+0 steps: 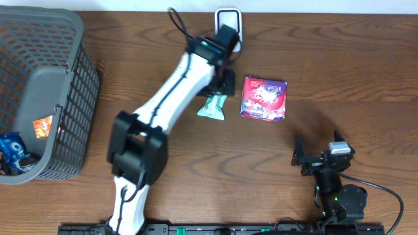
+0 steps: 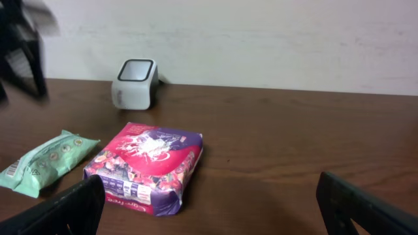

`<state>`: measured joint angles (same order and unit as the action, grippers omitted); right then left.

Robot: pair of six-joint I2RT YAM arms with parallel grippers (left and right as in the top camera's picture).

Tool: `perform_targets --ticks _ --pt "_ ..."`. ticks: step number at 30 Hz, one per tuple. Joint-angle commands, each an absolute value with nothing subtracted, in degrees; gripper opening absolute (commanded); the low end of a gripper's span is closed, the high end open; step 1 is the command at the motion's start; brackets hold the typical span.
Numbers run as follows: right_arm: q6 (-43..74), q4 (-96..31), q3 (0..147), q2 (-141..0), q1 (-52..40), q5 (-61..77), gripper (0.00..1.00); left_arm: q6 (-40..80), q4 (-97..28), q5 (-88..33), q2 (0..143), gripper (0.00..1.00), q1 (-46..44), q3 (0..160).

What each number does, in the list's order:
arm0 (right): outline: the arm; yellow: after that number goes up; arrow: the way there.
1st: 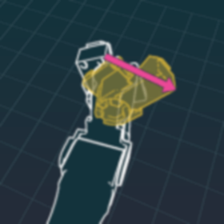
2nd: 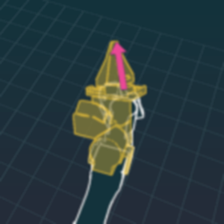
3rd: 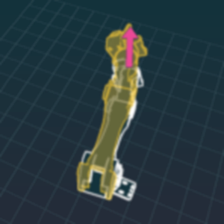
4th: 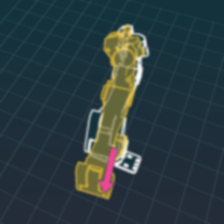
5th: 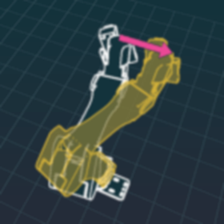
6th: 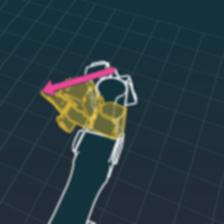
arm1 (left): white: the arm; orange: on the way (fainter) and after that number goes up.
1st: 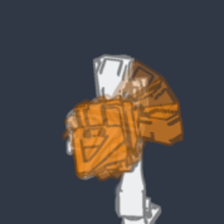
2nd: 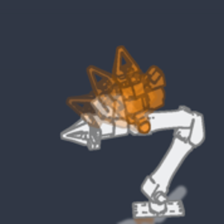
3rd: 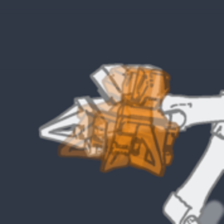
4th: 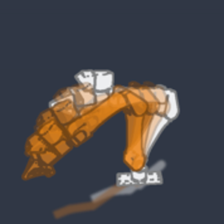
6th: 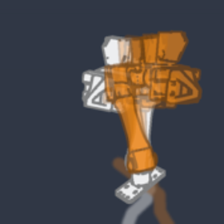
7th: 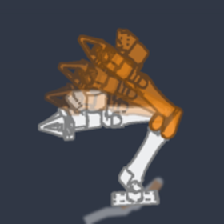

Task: Scan the item barcode
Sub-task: 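Carry the mint-green packet out and set it left of the purple pack, then reach the left gripper into the basket and grasp the blue Oreo pack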

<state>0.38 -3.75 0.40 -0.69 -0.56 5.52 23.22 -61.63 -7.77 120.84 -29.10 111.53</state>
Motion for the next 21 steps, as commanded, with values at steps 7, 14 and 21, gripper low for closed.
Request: perform_targets --ticks 7,14,21 --pt "-0.3 -4.0 0.4 -0.4 -1.3 5.5 0.99 22.5 -58.3 5.3 95.8 0.66 -3.8 115.6" --pt "-0.3 -4.0 0.4 -0.4 -1.3 5.5 0.99 29.9 -63.1 5.6 91.5 0.66 24.4 115.3" --pt "-0.3 -4.0 0.4 -0.4 -1.3 5.5 0.99 35.9 -67.7 5.6 96.4 0.66 36.2 108.0"
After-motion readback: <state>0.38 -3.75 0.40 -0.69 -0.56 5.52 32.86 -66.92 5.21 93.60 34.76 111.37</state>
